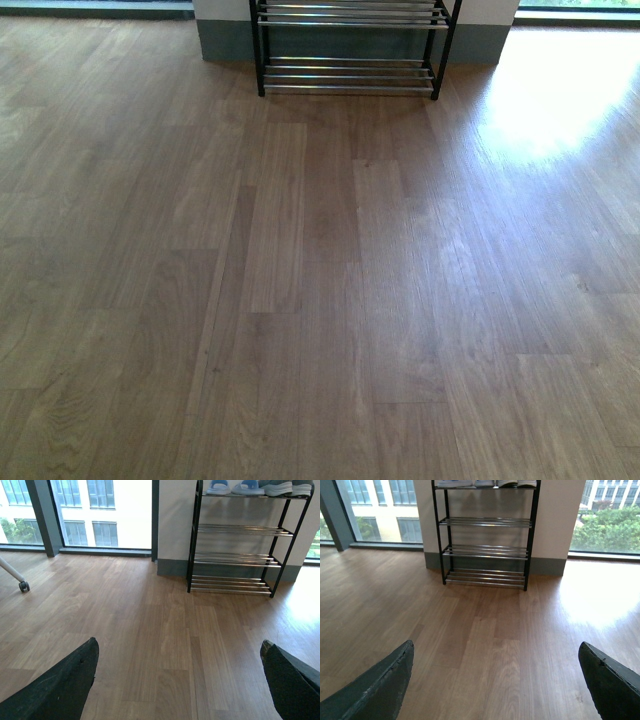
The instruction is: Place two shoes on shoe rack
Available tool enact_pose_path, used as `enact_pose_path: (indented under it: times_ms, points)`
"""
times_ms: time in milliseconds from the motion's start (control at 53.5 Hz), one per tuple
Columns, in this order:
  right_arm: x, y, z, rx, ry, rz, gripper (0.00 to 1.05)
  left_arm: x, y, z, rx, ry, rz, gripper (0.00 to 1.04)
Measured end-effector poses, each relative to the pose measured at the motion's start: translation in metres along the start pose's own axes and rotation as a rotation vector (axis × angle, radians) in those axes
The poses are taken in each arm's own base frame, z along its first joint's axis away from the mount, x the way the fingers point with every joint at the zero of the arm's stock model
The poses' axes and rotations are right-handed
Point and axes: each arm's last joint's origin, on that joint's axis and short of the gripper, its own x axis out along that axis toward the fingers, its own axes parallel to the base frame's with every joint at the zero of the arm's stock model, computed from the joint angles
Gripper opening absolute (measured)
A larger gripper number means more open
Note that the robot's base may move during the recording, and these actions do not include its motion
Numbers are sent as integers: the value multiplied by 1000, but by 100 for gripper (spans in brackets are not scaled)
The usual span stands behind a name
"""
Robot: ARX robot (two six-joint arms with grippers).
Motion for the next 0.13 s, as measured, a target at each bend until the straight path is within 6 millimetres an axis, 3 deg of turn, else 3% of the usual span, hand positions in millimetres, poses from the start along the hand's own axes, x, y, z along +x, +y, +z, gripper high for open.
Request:
enact_pose_path:
  times_ms: [131]
  points:
    - [0,0,0,0,0,0,95,0,0,0,0,0,0,95]
